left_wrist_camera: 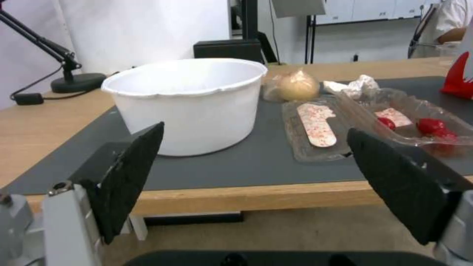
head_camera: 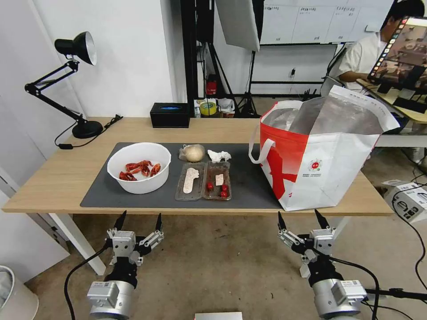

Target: Pick up the trash from the table and place it into the takeout bag.

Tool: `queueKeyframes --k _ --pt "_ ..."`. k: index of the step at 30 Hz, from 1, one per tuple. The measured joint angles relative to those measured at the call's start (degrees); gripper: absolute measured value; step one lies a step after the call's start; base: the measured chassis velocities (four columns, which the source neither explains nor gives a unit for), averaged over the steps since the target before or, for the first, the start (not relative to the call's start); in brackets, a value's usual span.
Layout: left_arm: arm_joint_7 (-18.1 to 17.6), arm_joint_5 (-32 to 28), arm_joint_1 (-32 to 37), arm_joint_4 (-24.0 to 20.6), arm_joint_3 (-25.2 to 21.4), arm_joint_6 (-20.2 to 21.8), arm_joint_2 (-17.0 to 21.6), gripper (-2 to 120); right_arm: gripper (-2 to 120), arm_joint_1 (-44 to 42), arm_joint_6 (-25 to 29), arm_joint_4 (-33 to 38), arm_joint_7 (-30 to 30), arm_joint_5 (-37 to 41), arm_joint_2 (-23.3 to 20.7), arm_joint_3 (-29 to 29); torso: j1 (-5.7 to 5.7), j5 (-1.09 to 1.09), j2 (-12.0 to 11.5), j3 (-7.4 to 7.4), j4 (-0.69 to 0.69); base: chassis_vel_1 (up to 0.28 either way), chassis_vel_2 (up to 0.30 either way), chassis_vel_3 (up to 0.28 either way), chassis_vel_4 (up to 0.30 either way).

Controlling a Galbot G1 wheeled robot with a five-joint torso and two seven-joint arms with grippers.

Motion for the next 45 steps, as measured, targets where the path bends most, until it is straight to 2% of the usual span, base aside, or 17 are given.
queueKeyframes --k 17,18,19,21,22,23,25,26,27,28,30,31,37,38,39,41,45 --pt "-0.49 -0.79 -0.27 0.00 0.03 0.93 0.10 100 100 0.05 -0.80 0.08 0.00 0.29 -0.32 0.06 0.00 0.00 0.00 0.00 0.00 0.000 0.000 0.000 0.000" --pt "-1.72 -2.38 -0.89 -0.12 0.12 3.30 0.39 100 100 0.24 -3.03 0.63 0.04 1.09 -1.20 0.40 0.00 0.00 0.00 0.00 0.00 0.000 0.000 0.000 0.000" --pt "-1.72 -2.38 -0.89 -0.12 0.12 3.30 0.39 100 100 0.24 -3.03 0.63 0.04 1.09 -1.20 0.40 0.00 0.00 0.00 0.00 0.00 0.000 0.000 0.000 0.000" --pt "-3.42 -4.65 -1.83 -0.45 0.29 6.74 0.79 100 100 0.56 -6.10 1.41 0.13 2.22 -2.37 0.88 0.00 0.00 0.00 0.00 0.00 0.000 0.000 0.000 0.000" --pt "-4.88 -6.55 -2.57 -0.71 0.41 9.57 1.14 100 100 0.77 -8.46 2.00 0.22 3.10 -3.24 1.26 0.00 0.00 0.00 0.00 0.00 0.000 0.000 0.000 0.000" --pt "-4.88 -6.55 -2.57 -0.71 0.41 9.57 1.14 100 100 0.77 -8.46 2.00 0.22 3.10 -3.24 1.26 0.00 0.00 0.00 0.00 0.00 0.000 0.000 0.000 0.000" --pt "-6.72 -8.99 -3.55 -1.04 0.58 13.23 1.58 100 100 1.11 -11.93 2.89 0.40 4.38 -4.56 1.80 0.00 0.00 0.00 0.00 0.00 0.000 0.000 0.000 0.000" --pt "-8.33 -11.19 -4.38 -1.30 0.74 16.48 1.97 100 100 1.35 -14.68 3.54 0.51 5.38 -5.57 2.20 0.00 0.00 0.00 0.00 0.00 0.000 0.000 0.000 0.000" --pt "-8.33 -11.19 -4.38 -1.30 0.74 16.48 1.97 100 100 1.35 -14.68 3.54 0.51 5.38 -5.57 2.20 0.00 0.00 0.00 0.00 0.00 0.000 0.000 0.000 0.000" --pt "-9.58 -12.83 -5.06 -1.52 0.85 18.93 2.27 100 100 1.58 -17.06 4.13 0.58 6.24 -6.48 2.57 0.00 0.00 0.00 0.00 0.00 0.000 0.000 0.000 0.000" --pt "-10.80 -14.98 -5.84 -1.56 1.11 21.00 2.83 100 100 1.93 -20.32 4.97 0.70 7.45 -7.72 3.07 0.00 0.00 0.00 0.00 -0.01 0.000 0.000 0.000 0.000" --pt "-10.80 -14.98 -5.84 -1.56 1.11 21.00 2.83 100 100 1.93 -20.32 4.97 0.70 7.45 -7.72 3.07 0.00 0.00 0.00 0.00 -0.01 0.000 0.000 0.000 0.000" --pt "-11.22 -15.90 -6.25 -1.20 1.47 21.31 3.05 100 100 2.70 -27.91 6.85 1.02 10.24 -10.57 4.27 0.00 0.00 0.00 0.00 -0.01 0.000 0.000 0.000 0.000" --pt "-11.22 -15.90 -6.28 -1.12 1.59 21.16 2.95 100 100 2.97 -30.98 7.60 1.11 11.33 -11.73 4.73 0.00 0.00 0.00 0.00 -0.01 0.000 0.000 0.000 0.000" --pt "-11.22 -15.90 -6.28 -1.12 1.59 21.16 2.95 100 100 2.97 -30.98 7.60 1.11 11.33 -11.73 4.73 0.00 0.00 0.00 0.00 -0.01 0.000 0.000 0.000 0.000" --pt "-11.22 -15.90 -6.31 -1.09 1.65 20.88 2.85 100 100 3.36 -34.94 8.54 1.28 12.84 -13.25 5.31 0.00 0.00 0.00 0.00 0.00 0.000 0.000 0.000 0.000" --pt "-11.23 -16.24 -6.39 -1.14 1.63 20.34 2.81 100 100 4.48 -35.93 7.74 1.09 14.16 -13.64 4.78 0.00 0.00 0.00 0.00 0.00 0.000 0.000 0.000 0.000"
